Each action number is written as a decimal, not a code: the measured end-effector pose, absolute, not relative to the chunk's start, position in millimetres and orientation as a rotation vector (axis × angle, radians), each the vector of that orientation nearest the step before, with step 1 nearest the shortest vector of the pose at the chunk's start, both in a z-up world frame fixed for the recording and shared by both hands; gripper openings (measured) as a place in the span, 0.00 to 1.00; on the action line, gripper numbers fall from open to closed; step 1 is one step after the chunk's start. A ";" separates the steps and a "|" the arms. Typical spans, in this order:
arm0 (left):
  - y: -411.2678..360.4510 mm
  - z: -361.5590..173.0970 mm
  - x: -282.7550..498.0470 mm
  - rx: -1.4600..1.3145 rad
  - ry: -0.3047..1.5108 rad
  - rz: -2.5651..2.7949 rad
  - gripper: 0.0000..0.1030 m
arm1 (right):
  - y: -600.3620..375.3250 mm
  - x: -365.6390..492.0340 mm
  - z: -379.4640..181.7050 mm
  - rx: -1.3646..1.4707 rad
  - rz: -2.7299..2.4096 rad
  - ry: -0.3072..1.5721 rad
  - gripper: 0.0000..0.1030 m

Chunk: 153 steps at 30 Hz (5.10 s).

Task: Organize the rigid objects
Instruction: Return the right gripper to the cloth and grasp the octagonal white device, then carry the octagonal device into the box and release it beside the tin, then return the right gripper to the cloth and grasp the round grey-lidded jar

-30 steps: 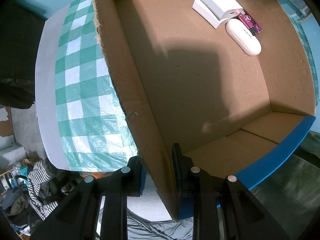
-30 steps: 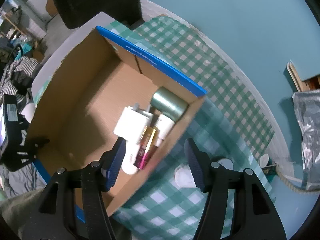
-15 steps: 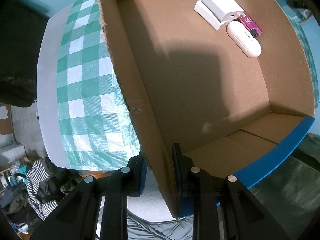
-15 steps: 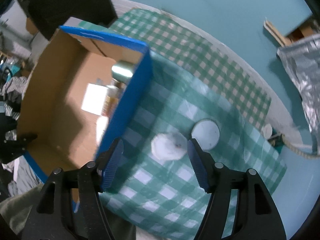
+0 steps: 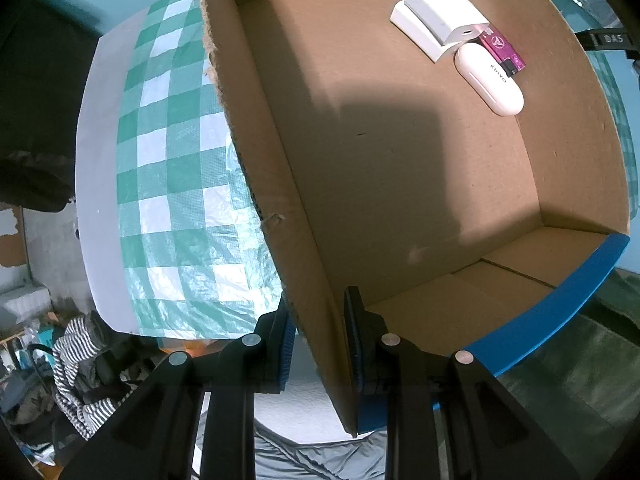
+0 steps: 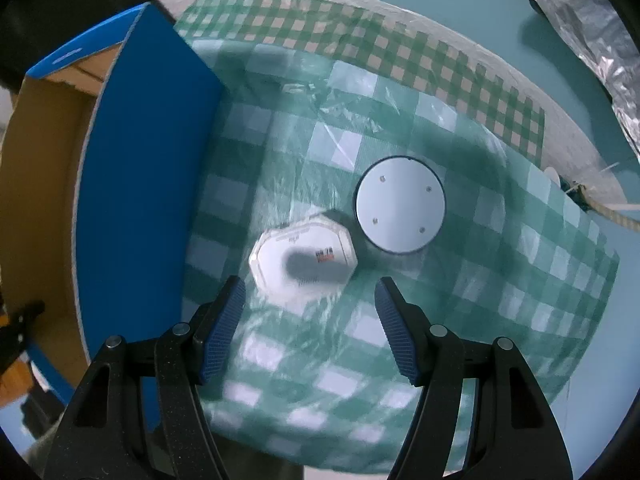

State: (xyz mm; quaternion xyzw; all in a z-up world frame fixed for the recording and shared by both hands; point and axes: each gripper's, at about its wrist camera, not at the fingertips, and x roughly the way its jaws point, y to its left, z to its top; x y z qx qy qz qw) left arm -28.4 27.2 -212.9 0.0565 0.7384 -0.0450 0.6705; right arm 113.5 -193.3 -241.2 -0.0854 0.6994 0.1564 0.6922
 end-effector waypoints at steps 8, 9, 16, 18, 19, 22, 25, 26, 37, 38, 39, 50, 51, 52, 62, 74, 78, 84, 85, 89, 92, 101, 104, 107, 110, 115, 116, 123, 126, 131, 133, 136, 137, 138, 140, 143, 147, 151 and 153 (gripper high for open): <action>29.8 -215.0 -29.2 0.129 1.665 -0.101 0.23 | -177.6 110.3 -267.9 -0.325 0.378 1.549 0.68; 30.1 -215.0 -29.1 0.128 1.664 -0.101 0.23 | -177.7 110.6 -268.3 -0.326 0.387 1.538 0.69; 30.8 -216.8 -30.4 0.125 1.666 -0.101 0.23 | -169.8 113.3 -274.9 -0.365 0.429 1.542 0.69; 30.3 -217.3 -30.2 0.125 1.667 -0.100 0.23 | -167.5 112.9 -278.8 -0.389 0.428 1.550 0.69; 30.1 -217.4 -30.1 0.125 1.668 -0.100 0.23 | -167.1 113.0 -281.1 -0.399 0.427 1.555 0.69; 28.8 -217.7 -30.1 0.128 1.667 -0.099 0.23 | -166.3 113.2 -286.9 -0.415 0.419 1.567 0.69; 28.4 -217.4 -30.2 0.127 1.667 -0.097 0.23 | -165.7 112.6 -287.6 -0.418 0.420 1.557 0.69; 28.3 -217.4 -30.3 0.126 1.667 -0.097 0.23 | -165.1 112.2 -287.3 -0.419 0.422 1.554 0.69; 27.9 -216.2 -29.7 0.134 1.666 -0.097 0.23 | -156.6 102.3 -275.6 -0.411 0.454 1.561 0.69; 27.5 -216.2 -29.9 0.134 1.665 -0.097 0.23 | -157.6 102.4 -272.5 -0.408 0.455 1.562 0.69; 27.6 -216.2 -30.0 0.133 1.665 -0.098 0.23 | -157.2 102.4 -270.3 -0.407 0.457 1.561 0.69; 26.2 -216.3 -29.6 0.141 1.663 -0.103 0.23 | -153.7 99.3 -228.7 -0.403 0.483 1.523 0.69; 25.8 -216.3 -29.6 0.141 1.662 -0.103 0.23 | -152.5 99.2 -223.4 -0.402 0.486 1.516 0.69; 25.1 -216.3 -29.7 0.141 1.662 -0.104 0.23 | -151.1 98.9 -218.8 -0.401 0.491 1.510 0.69; 21.7 -215.0 -29.9 0.147 1.658 -0.107 0.23 | -126.5 99.1 -169.1 -0.416 0.576 1.428 0.69; 20.9 -215.6 -29.1 0.147 1.663 -0.100 0.23 | -71.4 103.9 -156.7 -0.488 0.652 1.386 0.69; 21.0 -215.8 -28.7 0.144 1.665 -0.098 0.23 | -57.0 105.3 -162.3 -0.513 0.669 1.387 0.69; 23.9 -215.4 -27.5 0.140 1.668 -0.095 0.23 | -37.4 101.3 -173.5 -0.562 0.713 1.394 0.69; 23.9 -215.4 -27.7 0.140 1.668 -0.095 0.23 | -34.8 100.3 -175.7 -0.573 0.716 1.396 0.69; 24.9 -215.6 -26.8 0.138 1.671 -0.092 0.23 | -27.3 94.3 -187.7 -0.619 0.738 1.408 0.69; 25.5 -215.2 -26.5 0.136 1.671 -0.091 0.23 | -24.7 92.2 -195.0 -0.639 0.738 1.416 0.69; 26.3 -215.9 -26.4 0.135 1.675 -0.083 0.23 | -26.6 90.3 -203.7 -0.659 0.745 1.426 0.69; 25.4 -216.4 -26.4 0.138 1.677 -0.080 0.23 | -25.9 90.1 -204.0 -0.665 0.748 1.424 0.69; 25.3 -217.0 -26.5 0.138 1.678 -0.079 0.23 | -25.5 88.0 -204.1 -0.670 0.751 1.414 0.69; 24.4 -218.1 -26.5 0.139 1.681 -0.076 0.23 | -26.3 87.2 -200.6 -0.672 0.758 1.403 0.69; 23.0 -218.0 -26.2 0.141 1.682 -0.075 0.23 | -28.8 89.0 -193.8 -0.665 0.752 1.389 0.69; 22.9 -218.3 -26.2 0.140 1.682 -0.074 0.23 | -30.2 89.8 -191.9 -0.660 0.750 1.389 0.69; 21.7 -217.8 -25.8 0.144 1.682 -0.071 0.23 | -39.1 89.9 -178.5 -0.637 0.753 1.375 0.69; 21.2 -217.7 -25.5 0.146 1.683 -0.069 0.23 | -45.3 91.0 -173.3 -0.623 0.746 1.368 0.69; 21.0 -217.6 -25.7 0.147 1.682 -0.068 0.23 | -59.7 94.0 -163.5 -0.600 0.723 1.357 0.69; 21.4 -217.3 -25.4 0.144 1.684 -0.066 0.23 | -66.3 95.8 -160.9 -0.594 0.714 1.357 0.69; 22.1 -216.6 -24.6 0.138 1.684 -0.060 0.23 | -79.7 98.9 -157.5 -0.579 0.692 1.357 0.69; 22.6 -216.5 -24.5 0.134 1.685 -0.058 0.23 | -85.3 100.6 -156.8 -0.572 0.683 1.359 0.69; 23.3 -216.4 -24.6 0.132 1.685 -0.056 0.23 | -90.2 102.0 -156.5 -0.567 0.675 1.359 0.69; 24.9 -217.0 -25.2 0.129 1.684 -0.053 0.23 | -102.0 106.0 -157.7 -0.555 0.651 1.366 0.69; 26.5 -217.2 -25.3 0.127 1.685 -0.050 0.23 | -121.2 114.1 -162.7 -0.527 0.617 1.388 0.69; 27.6 -217.7 -25.9 0.126 1.686 -0.046 0.23 | -147.6 126.4 -176.9 -0.503 0.551 1.424 0.69; 28.3 -218.2 -26.2 0.125 1.686 -0.041 0.23 | -174.8 140.7 -195.6 -0.459 0.491 1.469 0.69; 28.5 -218.5 -26.0 0.124 1.687 -0.039 0.23 | -187.2 147.7 -205.4 -0.433 0.460 1.487 0.69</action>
